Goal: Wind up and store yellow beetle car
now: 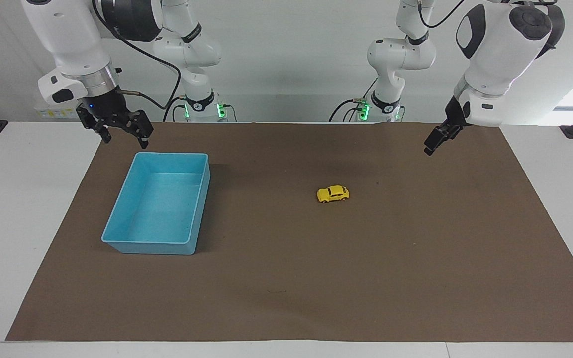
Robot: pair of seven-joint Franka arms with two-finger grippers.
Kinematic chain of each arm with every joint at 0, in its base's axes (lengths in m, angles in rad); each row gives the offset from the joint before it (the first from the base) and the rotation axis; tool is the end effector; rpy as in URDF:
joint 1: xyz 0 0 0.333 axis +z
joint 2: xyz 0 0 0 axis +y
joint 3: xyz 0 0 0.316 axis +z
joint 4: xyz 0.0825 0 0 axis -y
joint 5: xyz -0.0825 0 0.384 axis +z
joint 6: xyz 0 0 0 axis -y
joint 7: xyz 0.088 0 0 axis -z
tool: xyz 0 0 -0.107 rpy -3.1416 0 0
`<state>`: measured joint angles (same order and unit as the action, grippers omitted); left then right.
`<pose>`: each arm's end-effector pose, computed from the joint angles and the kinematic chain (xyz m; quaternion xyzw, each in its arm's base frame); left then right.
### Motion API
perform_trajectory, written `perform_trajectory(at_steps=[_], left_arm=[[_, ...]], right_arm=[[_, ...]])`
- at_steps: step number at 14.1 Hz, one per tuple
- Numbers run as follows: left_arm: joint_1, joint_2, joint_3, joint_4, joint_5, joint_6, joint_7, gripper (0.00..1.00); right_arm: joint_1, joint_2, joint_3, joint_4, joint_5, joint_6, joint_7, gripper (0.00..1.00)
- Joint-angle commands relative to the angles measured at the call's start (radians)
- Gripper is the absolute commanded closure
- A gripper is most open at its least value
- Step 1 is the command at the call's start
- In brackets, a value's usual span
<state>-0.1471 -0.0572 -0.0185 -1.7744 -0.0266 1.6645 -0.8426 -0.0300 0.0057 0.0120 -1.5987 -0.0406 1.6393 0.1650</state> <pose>0.5306 -0.0916 0.5673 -0.9423 -0.3335 0.0292 0.0016 0.5624 -0.0142 0.6143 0.9956 -0.0903 0.0189 0.0189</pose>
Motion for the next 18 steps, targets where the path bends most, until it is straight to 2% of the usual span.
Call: perform_trajectory(at_steps=[1,3,7,11,17,18], left_arm=[[-0.037,-0.021,0.012,-0.075,-0.016,0.076,-0.258,0.00],[-0.042,-0.024,0.014,-0.100,-0.079,0.121,-0.453,0.00],[-0.051,-0.023,0.012,-0.117,-0.088,0.181,-0.763,0.00],[-0.141,0.017,0.014,-0.122,-0.088,0.247,-1.005,0.00],[-0.267,0.074,0.015,-0.122,-0.078,0.308,-1.242,0.00],[-0.297,0.101,0.015,-0.122,-0.073,0.313,-1.275,0.00]], right_arm=[[-0.005,-0.023,0.003,-0.027,0.004,0.020,-0.021,0.00],[-0.005,-0.023,0.003,-0.027,0.004,0.020,-0.021,0.00],[-0.005,-0.023,0.003,-0.027,0.004,0.020,-0.021,0.00],[-0.005,-0.023,0.003,-0.027,0.004,0.020,-0.021,0.00],[-0.005,-0.023,0.003,-0.027,0.004,0.020,-0.021,0.00],[-0.005,-0.023,0.003,-0.027,0.004,0.020,-0.021,0.00]])
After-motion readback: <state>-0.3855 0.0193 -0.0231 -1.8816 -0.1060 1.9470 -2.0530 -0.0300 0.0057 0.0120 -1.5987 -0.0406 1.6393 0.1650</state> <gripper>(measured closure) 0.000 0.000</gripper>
